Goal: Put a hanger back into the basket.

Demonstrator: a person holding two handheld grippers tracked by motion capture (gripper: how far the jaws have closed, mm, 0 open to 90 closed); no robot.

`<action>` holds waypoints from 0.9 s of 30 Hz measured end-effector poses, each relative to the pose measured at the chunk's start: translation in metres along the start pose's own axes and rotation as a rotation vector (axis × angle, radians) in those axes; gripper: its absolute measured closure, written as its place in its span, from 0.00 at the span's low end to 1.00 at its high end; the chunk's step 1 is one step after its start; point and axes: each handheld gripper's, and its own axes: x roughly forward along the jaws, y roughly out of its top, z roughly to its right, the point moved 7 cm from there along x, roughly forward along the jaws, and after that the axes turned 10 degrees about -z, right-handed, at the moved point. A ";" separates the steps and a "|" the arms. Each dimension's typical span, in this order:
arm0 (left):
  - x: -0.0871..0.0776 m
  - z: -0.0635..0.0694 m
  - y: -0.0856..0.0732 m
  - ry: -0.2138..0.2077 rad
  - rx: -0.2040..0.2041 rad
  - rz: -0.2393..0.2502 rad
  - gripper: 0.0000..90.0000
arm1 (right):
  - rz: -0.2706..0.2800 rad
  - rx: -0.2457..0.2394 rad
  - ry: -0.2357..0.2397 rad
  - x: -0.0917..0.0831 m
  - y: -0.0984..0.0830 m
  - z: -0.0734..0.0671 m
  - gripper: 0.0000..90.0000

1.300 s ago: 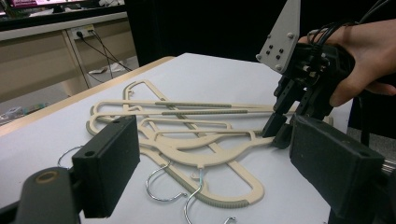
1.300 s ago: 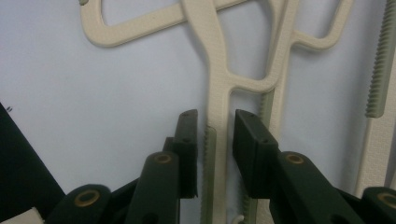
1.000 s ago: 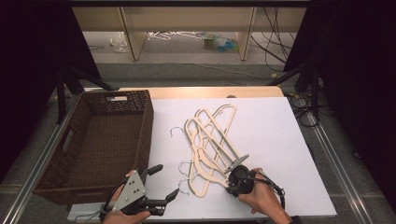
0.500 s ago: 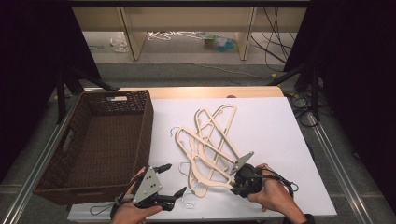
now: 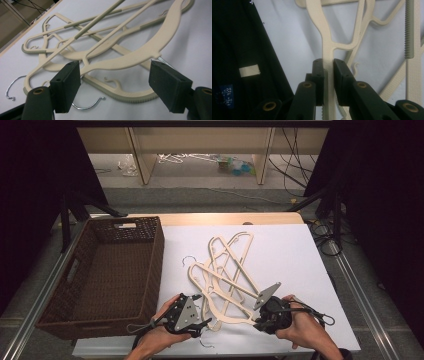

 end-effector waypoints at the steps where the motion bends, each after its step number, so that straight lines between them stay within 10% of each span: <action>1: 0.004 0.000 0.000 0.002 0.006 0.001 0.30 | 0.003 -0.002 -0.006 0.000 0.000 0.000 0.89; 16: 0.025 0.004 0.002 0.016 0.167 -0.023 0.43 | 0.003 -0.035 0.018 -0.003 0.000 -0.005 0.88; 27: 0.026 0.012 0.011 -0.041 0.458 0.018 0.64 | 0.022 -0.053 0.059 -0.003 -0.004 0.000 0.88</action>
